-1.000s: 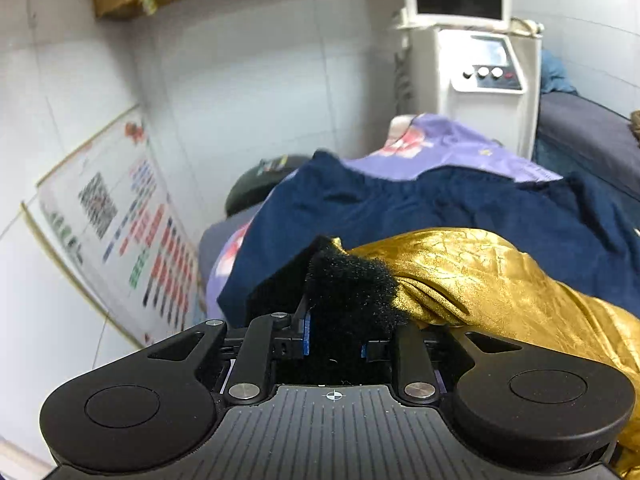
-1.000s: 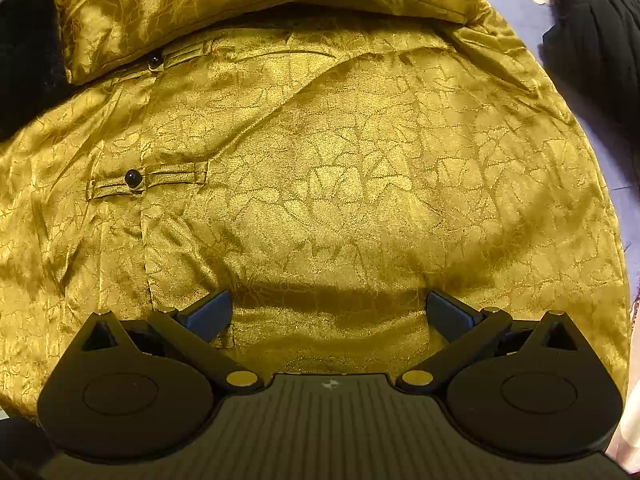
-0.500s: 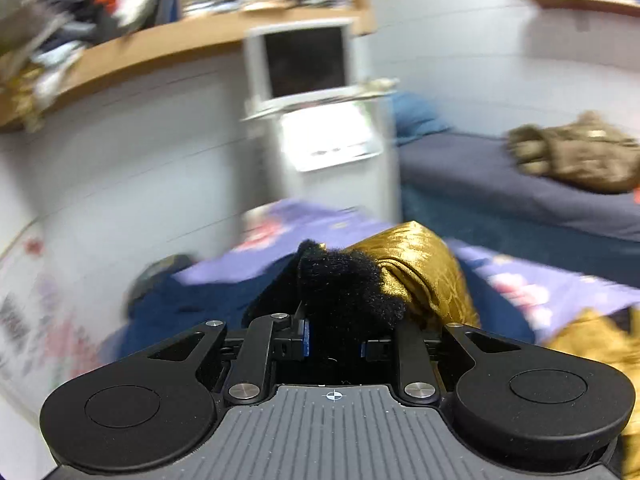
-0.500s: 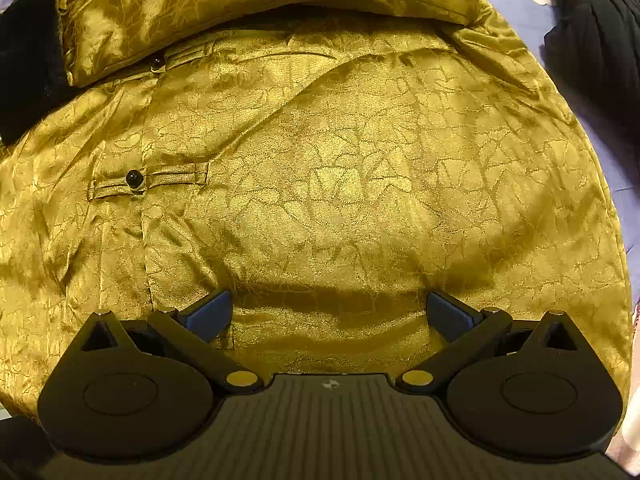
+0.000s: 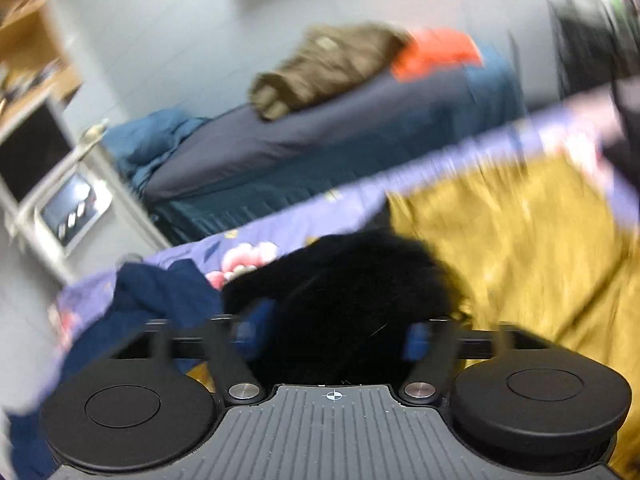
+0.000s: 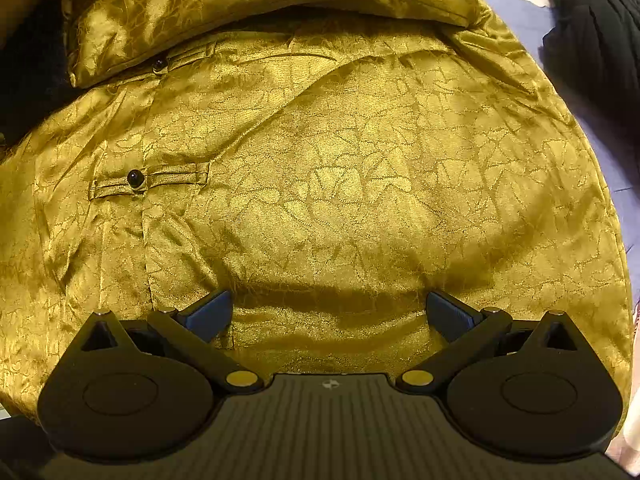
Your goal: Fold large clothes
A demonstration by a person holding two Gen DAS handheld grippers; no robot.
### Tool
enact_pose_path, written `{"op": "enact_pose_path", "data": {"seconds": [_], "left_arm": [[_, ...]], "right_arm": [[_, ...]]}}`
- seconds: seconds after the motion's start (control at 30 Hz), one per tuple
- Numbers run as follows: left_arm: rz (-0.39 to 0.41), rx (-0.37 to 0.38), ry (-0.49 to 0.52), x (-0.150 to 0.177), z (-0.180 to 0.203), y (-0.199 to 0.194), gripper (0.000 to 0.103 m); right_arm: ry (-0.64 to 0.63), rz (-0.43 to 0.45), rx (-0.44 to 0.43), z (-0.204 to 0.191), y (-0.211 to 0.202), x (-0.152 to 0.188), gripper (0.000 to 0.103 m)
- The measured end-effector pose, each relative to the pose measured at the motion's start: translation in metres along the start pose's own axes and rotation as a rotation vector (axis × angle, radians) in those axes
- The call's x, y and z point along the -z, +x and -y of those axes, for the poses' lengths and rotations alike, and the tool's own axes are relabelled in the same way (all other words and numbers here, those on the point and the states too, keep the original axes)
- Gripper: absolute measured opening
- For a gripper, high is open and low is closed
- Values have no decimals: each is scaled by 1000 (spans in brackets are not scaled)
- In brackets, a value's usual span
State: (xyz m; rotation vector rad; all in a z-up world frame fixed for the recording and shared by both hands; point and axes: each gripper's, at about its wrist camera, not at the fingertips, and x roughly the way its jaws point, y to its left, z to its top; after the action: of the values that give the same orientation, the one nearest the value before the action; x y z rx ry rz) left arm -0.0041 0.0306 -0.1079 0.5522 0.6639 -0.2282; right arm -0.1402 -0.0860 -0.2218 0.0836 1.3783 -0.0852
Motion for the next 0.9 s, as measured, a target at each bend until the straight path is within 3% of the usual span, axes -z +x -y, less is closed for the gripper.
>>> {"op": "enact_pose_path", "data": {"seconds": [0.17, 0.4, 0.53, 0.67, 0.8, 0.9], "left_arm": [[-21, 63, 172, 7, 44, -4, 103], [169, -38, 396, 8, 74, -39, 103], [210, 3, 315, -4, 68, -58, 103], [164, -4, 158, -2, 43, -60, 103], [54, -69, 0, 26, 2, -55, 103], [-40, -108, -76, 48, -27, -39, 103]], "right_arm": [[1, -3, -1, 0, 0, -1, 103], [9, 0, -8, 2, 0, -2, 103], [15, -2, -11, 4, -2, -3, 103], [10, 30, -9, 5, -12, -6, 102], [-154, 235, 46, -14, -52, -13, 99], [-312, 429, 31, -42, -87, -23, 97]]}}
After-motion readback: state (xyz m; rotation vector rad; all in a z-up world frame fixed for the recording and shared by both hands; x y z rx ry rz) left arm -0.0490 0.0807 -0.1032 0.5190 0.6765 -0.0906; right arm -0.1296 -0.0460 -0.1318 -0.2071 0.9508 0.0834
